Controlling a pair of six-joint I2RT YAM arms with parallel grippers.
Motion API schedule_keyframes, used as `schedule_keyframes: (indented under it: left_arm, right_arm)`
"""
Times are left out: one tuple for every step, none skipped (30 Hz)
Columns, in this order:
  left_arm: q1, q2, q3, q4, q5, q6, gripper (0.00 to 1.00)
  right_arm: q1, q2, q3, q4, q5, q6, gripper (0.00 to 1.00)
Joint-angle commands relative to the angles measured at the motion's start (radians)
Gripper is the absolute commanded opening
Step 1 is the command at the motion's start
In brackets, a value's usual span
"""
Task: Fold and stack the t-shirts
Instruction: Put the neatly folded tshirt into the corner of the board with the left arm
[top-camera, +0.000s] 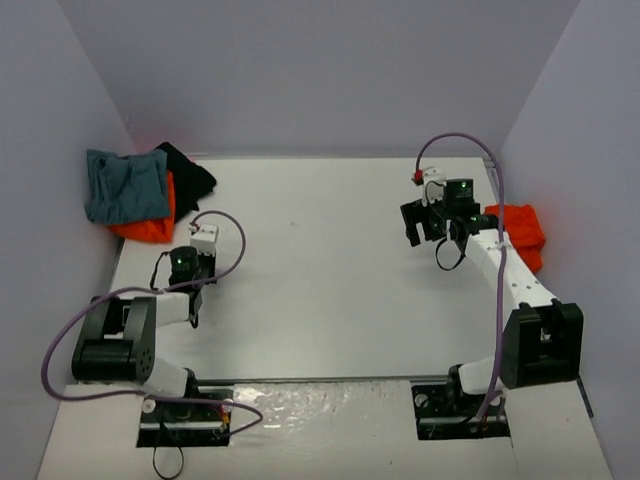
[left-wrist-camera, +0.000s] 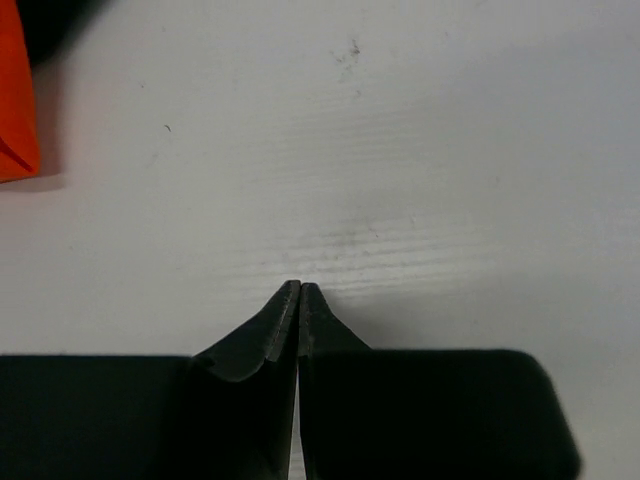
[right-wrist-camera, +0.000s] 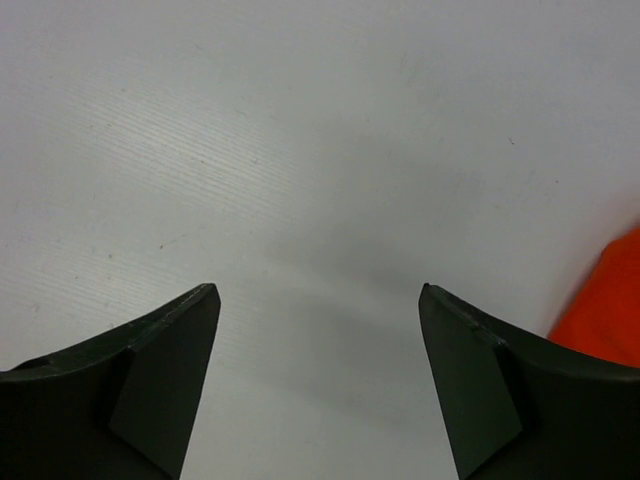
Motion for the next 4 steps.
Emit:
schedule_keyframes:
  left_arm:
    - [0.012,0.091,-0.001,0.384,-0.128,-0.053,0.00]
    - [0.012,0.082,-0.002,0.381,-0.133,-0.057,0.00]
    - [0.012,0.075,0.000,0.378,-0.139,-0.061,0.00]
    - [0.014,0.077,0.001,0.381,-0.148,-0.066,0.00]
  right_arm:
    - [-0.049,0.002,0.054,0.054,0.027,0.016,0.80]
    - [-0.056,0.003,0.055,0.053,0.019,0.009,0.77]
    - [-0.064,-0.004,0.053,0.055,0.005,0.004,0.75]
    - [-0.073,-0.016,0.050,0.058,-0.013,0.005,0.75]
